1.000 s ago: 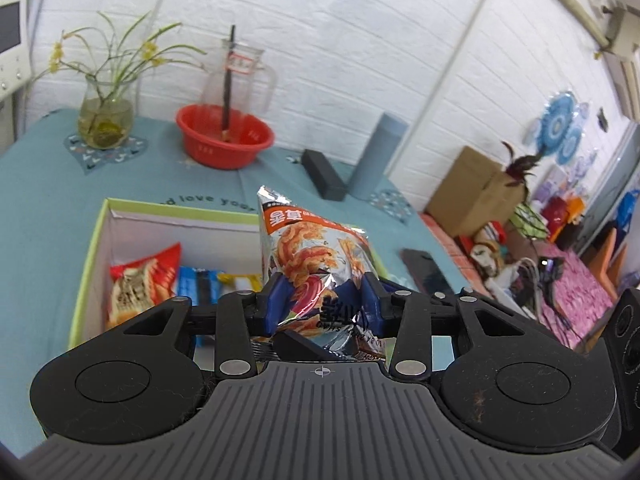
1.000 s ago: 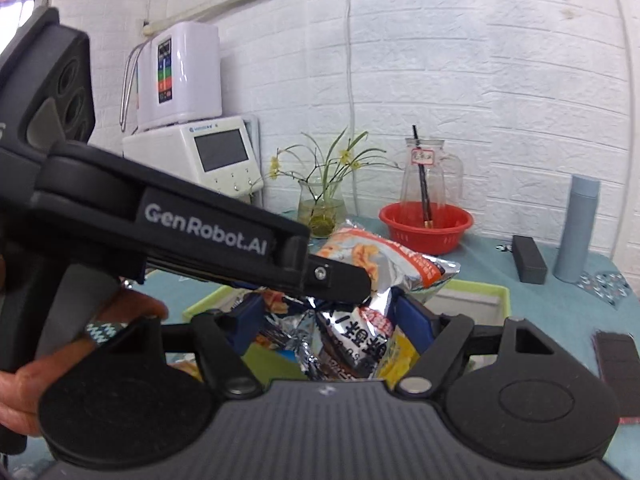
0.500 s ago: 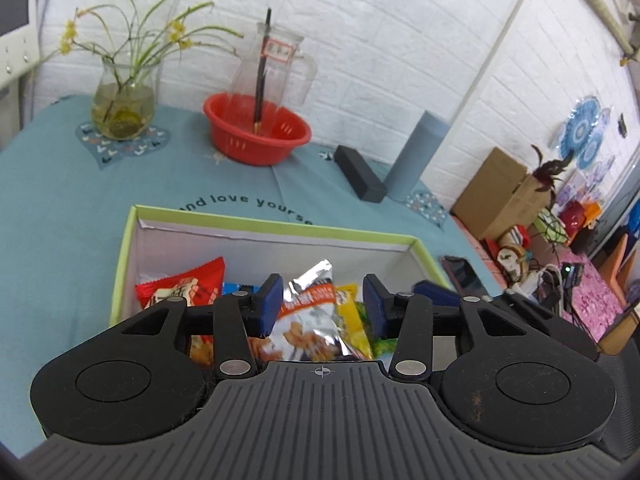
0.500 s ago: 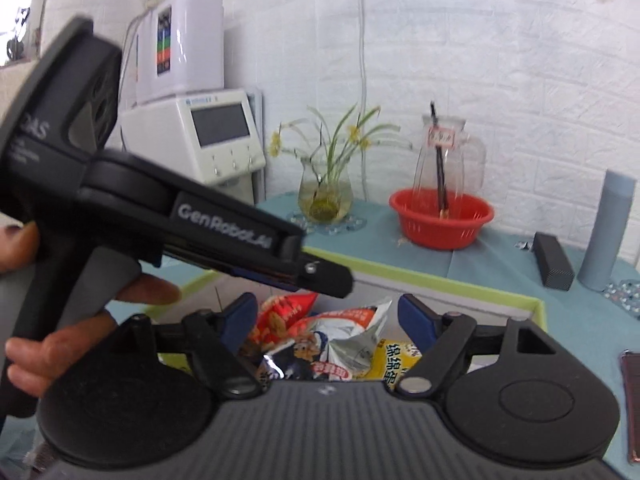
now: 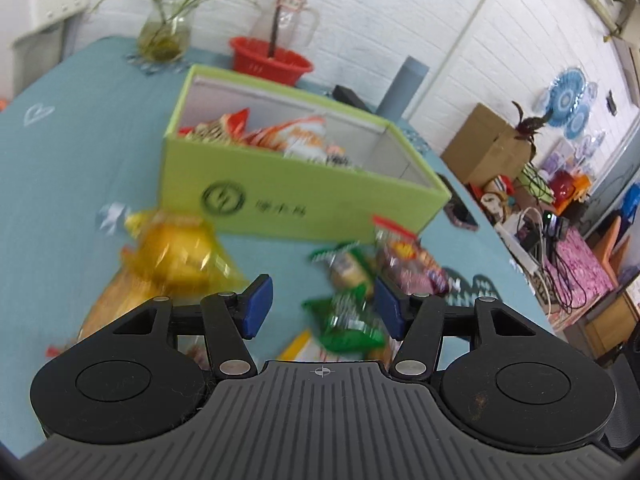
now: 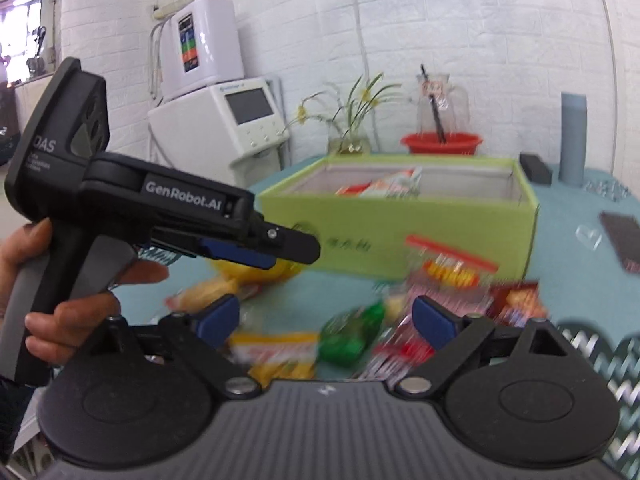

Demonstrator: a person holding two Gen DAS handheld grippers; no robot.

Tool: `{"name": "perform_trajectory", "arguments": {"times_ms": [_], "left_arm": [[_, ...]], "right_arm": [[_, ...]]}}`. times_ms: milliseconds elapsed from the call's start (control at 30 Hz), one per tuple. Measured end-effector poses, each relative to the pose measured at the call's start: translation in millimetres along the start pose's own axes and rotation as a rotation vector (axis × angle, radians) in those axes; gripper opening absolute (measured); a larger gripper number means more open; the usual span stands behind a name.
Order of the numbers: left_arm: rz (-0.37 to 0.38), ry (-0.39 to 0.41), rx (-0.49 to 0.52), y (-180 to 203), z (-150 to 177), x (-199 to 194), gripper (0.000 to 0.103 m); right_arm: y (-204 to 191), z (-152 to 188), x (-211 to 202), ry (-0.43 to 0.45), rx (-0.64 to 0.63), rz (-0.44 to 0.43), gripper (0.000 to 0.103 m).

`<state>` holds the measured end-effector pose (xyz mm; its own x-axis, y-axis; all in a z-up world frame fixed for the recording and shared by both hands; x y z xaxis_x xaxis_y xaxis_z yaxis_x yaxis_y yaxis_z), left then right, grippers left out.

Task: Organize snacks
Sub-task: 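Move the left gripper to the white-and-yellow chip bag and grasp it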

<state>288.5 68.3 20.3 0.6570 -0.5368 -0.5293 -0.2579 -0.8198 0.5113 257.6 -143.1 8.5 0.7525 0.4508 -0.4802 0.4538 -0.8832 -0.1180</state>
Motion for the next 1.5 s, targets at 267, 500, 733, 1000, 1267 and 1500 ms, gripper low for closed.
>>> {"name": "perform_trajectory", "arguments": {"times_ms": [267,500,733,1000,1267,1500], "left_arm": [[0.068,-0.033,-0.075,-6,30,-25,0.033],[0.047,-0.104,-0.068,-3,42,0,0.025],[0.052,-0.146,-0.03,8,55,12,0.019],[0.027,-0.159,-0.006,21,57,17,0.037],[-0.022,-0.142,0.024,24,57,16,0.045],[0.021,-0.146,-0.017,13,56,13,0.041]], "right_arm": [[-26,14,18,-0.062,-0.032,0.0,0.081],[-29,20,41,-0.125,-0.047,0.01,0.077],[-23,32,24,-0.142,-0.026,0.026,0.064],[-14,39,9,-0.126,0.029,0.032,0.07],[-8,41,12,-0.133,0.087,-0.042,0.093],[-14,38,13,-0.146,0.064,0.006,0.089]]}}
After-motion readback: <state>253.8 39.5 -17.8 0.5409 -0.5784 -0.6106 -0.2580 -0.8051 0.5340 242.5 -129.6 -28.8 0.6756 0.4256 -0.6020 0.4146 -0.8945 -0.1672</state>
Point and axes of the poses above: each gripper's, at about its wrist camera, not at the fingertips, and x roughly the way its jaws point, y to its right, z to its underside, the point moved 1 cm from there along x, roughly the way its jaws point, and after that the axes turned 9 degrees about z, right-handed, at the moved point
